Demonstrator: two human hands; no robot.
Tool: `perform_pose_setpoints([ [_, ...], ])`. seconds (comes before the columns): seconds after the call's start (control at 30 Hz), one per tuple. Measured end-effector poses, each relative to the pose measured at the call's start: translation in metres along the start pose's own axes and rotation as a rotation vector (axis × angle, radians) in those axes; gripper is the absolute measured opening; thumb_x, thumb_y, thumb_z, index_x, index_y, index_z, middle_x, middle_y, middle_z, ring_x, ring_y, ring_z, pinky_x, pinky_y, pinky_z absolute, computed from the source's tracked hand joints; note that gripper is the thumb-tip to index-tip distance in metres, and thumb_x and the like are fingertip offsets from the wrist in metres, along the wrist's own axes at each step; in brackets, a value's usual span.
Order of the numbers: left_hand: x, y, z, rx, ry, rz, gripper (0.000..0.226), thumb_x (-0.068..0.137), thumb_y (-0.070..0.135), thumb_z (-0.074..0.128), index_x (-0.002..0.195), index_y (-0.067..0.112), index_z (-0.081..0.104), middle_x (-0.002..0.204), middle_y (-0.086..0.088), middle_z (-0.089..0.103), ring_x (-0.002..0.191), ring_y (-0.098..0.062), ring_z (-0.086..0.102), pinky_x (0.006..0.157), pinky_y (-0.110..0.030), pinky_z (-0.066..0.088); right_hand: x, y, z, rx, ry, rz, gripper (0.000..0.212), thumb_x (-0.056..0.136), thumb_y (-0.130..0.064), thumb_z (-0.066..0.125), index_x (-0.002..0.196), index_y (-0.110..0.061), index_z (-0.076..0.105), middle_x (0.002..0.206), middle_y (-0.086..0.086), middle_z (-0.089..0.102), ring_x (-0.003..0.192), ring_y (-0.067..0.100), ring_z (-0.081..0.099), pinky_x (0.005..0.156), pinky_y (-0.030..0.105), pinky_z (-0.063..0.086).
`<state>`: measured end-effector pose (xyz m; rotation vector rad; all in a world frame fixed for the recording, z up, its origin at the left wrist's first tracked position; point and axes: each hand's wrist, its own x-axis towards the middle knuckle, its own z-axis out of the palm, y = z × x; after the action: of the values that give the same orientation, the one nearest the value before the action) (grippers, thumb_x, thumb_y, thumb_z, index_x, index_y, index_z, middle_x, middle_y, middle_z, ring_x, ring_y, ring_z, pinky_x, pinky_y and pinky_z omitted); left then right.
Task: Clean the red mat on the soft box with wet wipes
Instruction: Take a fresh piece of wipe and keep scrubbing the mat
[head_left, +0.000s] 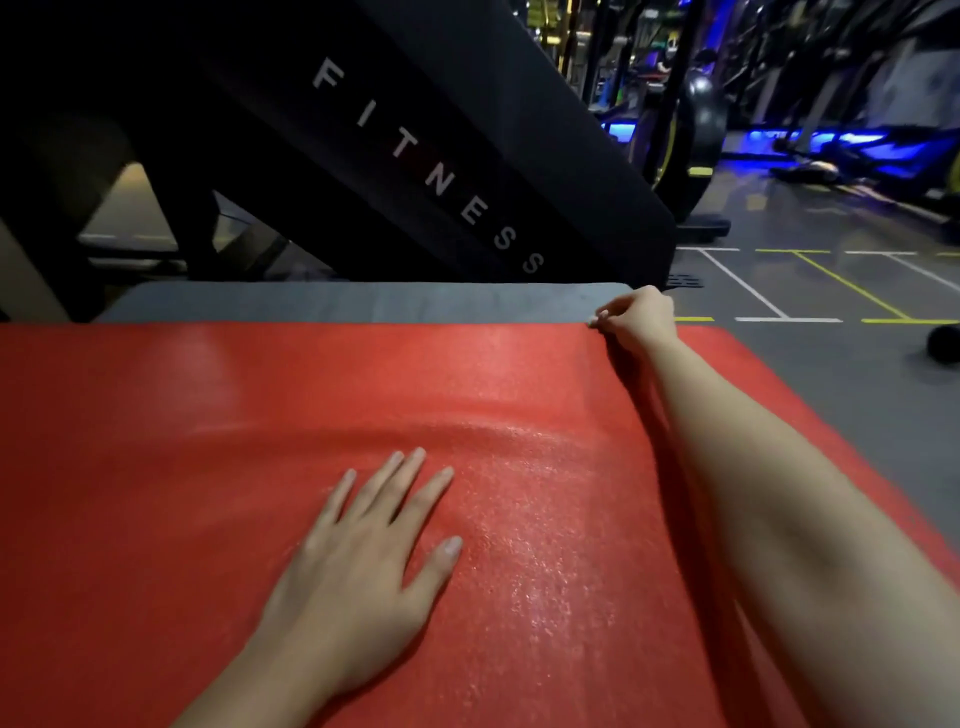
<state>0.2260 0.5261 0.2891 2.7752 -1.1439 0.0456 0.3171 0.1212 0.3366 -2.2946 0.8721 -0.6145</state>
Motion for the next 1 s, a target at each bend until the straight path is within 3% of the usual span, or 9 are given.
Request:
perform_pose_setpoints([
  [0.13, 0.003, -0.006, 0.007, -0.089, 0.058, -0.005, 0.081, 0.087, 0.079, -0.012, 0.16, 0.049, 0.009, 0.168, 0.021, -0.004, 0.151, 0.006, -0.014, 0.125, -0.037, -0.001, 0.004, -0.01, 0.023, 0.045, 0.038, 0.0, 0.015, 0.09, -0.003, 0.064, 0.099, -0.004, 0.076, 0.094, 0.008, 0.074, 0.074, 0.007, 0.061, 0.059, 0.004, 0.036],
  [0.23, 0.003, -0.007, 0.007, -0.077, 0.037, 0.007, 0.076, 0.094, 0.076, -0.004, 0.16, 0.045, 0.018, 0.169, 0.017, 0.008, 0.154, 0.001, -0.002, 0.124, -0.038, 0.002, -0.008, -0.013, 0.021, -0.072, -0.045, -0.108, 0.016, 0.09, -0.009, 0.065, 0.1, -0.011, 0.077, 0.097, 0.007, 0.075, 0.092, 0.015, 0.068, 0.067, 0.012, 0.038],
  [0.33, 0.002, -0.003, 0.005, -0.05, 0.05, 0.004, 0.084, 0.086, 0.077, -0.018, 0.16, 0.047, 0.005, 0.169, 0.018, -0.005, 0.152, 0.002, -0.014, 0.125, -0.038, -0.005, -0.023, -0.009, -0.003, -0.118, -0.174, -0.193, 0.013, 0.087, -0.022, 0.073, 0.097, -0.018, 0.079, 0.091, 0.0, 0.076, 0.083, 0.009, 0.067, 0.063, 0.015, 0.042],
  [0.43, 0.001, 0.0, 0.001, -0.047, 0.04, -0.004, 0.088, 0.08, 0.077, -0.024, 0.16, 0.047, -0.002, 0.168, 0.019, -0.012, 0.151, 0.002, -0.02, 0.124, -0.037, -0.01, -0.034, -0.004, -0.019, -0.236, -0.282, -0.301, 0.011, 0.083, -0.019, 0.075, 0.092, -0.021, 0.081, 0.087, -0.004, 0.076, 0.077, 0.005, 0.065, 0.057, 0.012, 0.04],
  [0.57, 0.002, 0.0, 0.002, -0.04, 0.035, -0.008, 0.078, 0.087, 0.074, -0.01, 0.16, 0.046, -0.001, 0.168, 0.018, -0.011, 0.151, 0.002, -0.02, 0.125, -0.037, -0.01, -0.031, -0.006, 0.001, -0.24, -0.107, -0.335, 0.014, 0.083, -0.007, 0.07, 0.09, -0.013, 0.08, 0.09, 0.007, 0.076, 0.086, 0.019, 0.07, 0.074, 0.021, 0.049],
  [0.7, 0.002, -0.001, 0.003, -0.037, 0.028, -0.014, 0.084, 0.085, 0.077, -0.018, 0.161, 0.046, 0.0, 0.169, 0.017, -0.01, 0.152, 0.001, -0.019, 0.125, -0.038, -0.009, -0.033, -0.009, 0.017, -0.111, -0.03, -0.183, 0.019, 0.082, -0.002, 0.069, 0.095, -0.011, 0.079, 0.095, 0.008, 0.076, 0.093, 0.02, 0.07, 0.074, 0.018, 0.042],
  [0.83, 0.003, -0.001, 0.0, -0.03, 0.021, -0.02, 0.081, 0.087, 0.075, -0.01, 0.161, 0.044, 0.001, 0.169, 0.016, -0.009, 0.152, 0.0, -0.018, 0.126, -0.039, -0.008, -0.053, -0.005, 0.008, -0.206, -0.091, -0.238, 0.019, 0.076, -0.006, 0.061, 0.084, -0.013, 0.077, 0.086, 0.013, 0.074, 0.087, 0.028, 0.072, 0.07, 0.035, 0.058],
  [1.0, 0.001, 0.002, -0.002, -0.047, 0.01, -0.023, 0.084, 0.084, 0.077, -0.017, 0.16, 0.044, -0.005, 0.169, 0.016, -0.014, 0.151, 0.0, -0.022, 0.127, -0.04, -0.009, -0.086, 0.009, -0.017, -0.179, -0.172, -0.286, 0.014, 0.081, -0.01, 0.073, 0.088, -0.019, 0.081, 0.085, 0.0, 0.077, 0.08, 0.011, 0.07, 0.068, 0.018, 0.046],
])
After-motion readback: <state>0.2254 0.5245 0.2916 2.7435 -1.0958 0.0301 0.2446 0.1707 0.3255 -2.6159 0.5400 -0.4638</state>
